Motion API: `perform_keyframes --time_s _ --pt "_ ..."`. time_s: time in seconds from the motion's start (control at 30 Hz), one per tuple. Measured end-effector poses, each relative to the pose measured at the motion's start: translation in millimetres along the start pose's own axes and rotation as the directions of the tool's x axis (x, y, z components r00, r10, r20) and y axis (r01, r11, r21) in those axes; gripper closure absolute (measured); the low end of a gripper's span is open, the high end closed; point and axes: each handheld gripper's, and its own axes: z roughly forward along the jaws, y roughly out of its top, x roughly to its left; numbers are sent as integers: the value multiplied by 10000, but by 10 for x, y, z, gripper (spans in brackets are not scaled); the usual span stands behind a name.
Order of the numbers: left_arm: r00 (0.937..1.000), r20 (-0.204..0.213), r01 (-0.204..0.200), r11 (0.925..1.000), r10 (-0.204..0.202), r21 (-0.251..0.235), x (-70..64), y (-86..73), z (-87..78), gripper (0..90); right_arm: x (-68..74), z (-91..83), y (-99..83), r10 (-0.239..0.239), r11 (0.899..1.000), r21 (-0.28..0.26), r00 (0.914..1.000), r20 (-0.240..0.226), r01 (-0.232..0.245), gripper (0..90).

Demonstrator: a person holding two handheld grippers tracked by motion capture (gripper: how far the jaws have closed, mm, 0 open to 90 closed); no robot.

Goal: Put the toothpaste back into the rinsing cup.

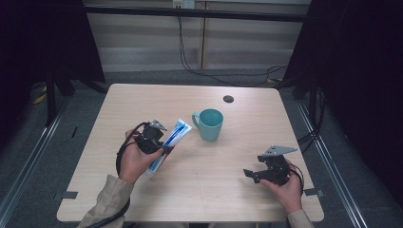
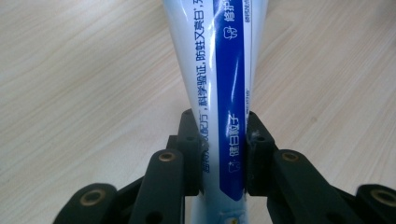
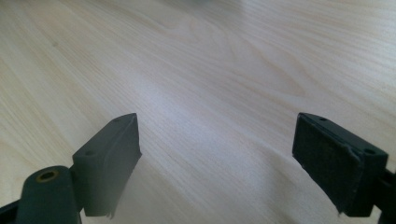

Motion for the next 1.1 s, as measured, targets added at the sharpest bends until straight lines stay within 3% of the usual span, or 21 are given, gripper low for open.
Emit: perform_keyframes --time_s 0.43,0.73,1.1 --pt "9999 59 -126 9985 129 -526 -141 134 73 736 84 -28 218 486 9988 -74 9982 -351 -489 160" --pt "9998 120 -140 9962 151 -858 -230 210 166 736 109 -41 365 426 9987 -247 9981 -451 -437 167" --pt "9993 238 -282 9963 302 -815 -348 290 271 736 176 -18 572 224 9991 -353 9966 -796 -253 188"
